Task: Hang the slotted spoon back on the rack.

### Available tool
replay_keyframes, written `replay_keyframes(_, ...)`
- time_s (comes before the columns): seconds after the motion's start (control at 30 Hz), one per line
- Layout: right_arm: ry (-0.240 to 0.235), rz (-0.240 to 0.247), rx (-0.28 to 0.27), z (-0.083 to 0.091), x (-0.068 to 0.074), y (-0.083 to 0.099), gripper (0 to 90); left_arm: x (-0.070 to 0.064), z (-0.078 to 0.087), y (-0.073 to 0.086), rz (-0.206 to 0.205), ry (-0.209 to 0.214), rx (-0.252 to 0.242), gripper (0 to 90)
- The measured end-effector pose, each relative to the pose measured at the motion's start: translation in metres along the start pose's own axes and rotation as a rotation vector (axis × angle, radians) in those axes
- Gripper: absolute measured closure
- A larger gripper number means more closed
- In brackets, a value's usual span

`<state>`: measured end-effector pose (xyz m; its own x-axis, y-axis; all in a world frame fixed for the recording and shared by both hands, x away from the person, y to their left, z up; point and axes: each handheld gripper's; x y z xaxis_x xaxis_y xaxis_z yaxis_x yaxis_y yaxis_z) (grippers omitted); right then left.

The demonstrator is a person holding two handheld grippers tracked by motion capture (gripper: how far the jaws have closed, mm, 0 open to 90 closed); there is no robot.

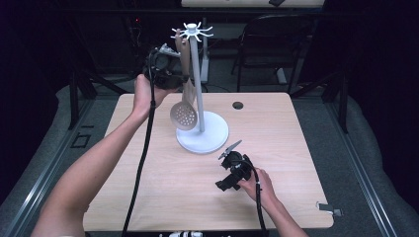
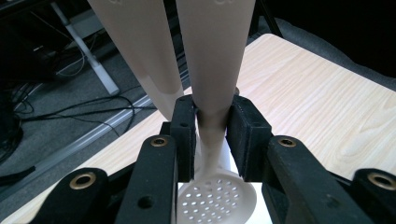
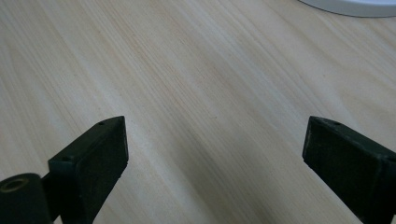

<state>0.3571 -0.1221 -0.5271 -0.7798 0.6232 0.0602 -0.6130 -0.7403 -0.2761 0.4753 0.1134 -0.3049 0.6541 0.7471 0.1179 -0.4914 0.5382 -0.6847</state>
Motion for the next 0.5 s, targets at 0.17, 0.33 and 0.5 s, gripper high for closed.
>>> replay_keyframes(0.17,-0.006,-0.019,-0.024,-0.0020,0.0018,0.0002,6.5,0.0017,-0.0019,-0.0009,0.004,0.004,-0.009,72.6)
replay_keyframes(0.33,0.001,-0.009,-0.009,-0.0010,0.0006,0.0001,6.5,0.0027,-0.0049,-0.0023,0.010,-0.002,-0.018,72.7)
replay_keyframes(0.5,-0.006,-0.020,-0.026,-0.0018,0.0018,0.0003,6.5,0.0029,-0.0053,-0.0011,0.007,0.000,-0.025,72.6)
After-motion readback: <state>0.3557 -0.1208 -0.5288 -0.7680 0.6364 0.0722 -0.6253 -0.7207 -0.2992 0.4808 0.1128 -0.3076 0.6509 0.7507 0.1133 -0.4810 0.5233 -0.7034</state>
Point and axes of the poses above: each handheld gripper's, and its own axes: z roughly backward along the jaws, y roughly out of its underside, x roughly to its left, and after that the axes turned 10 degrees about x, right-handed
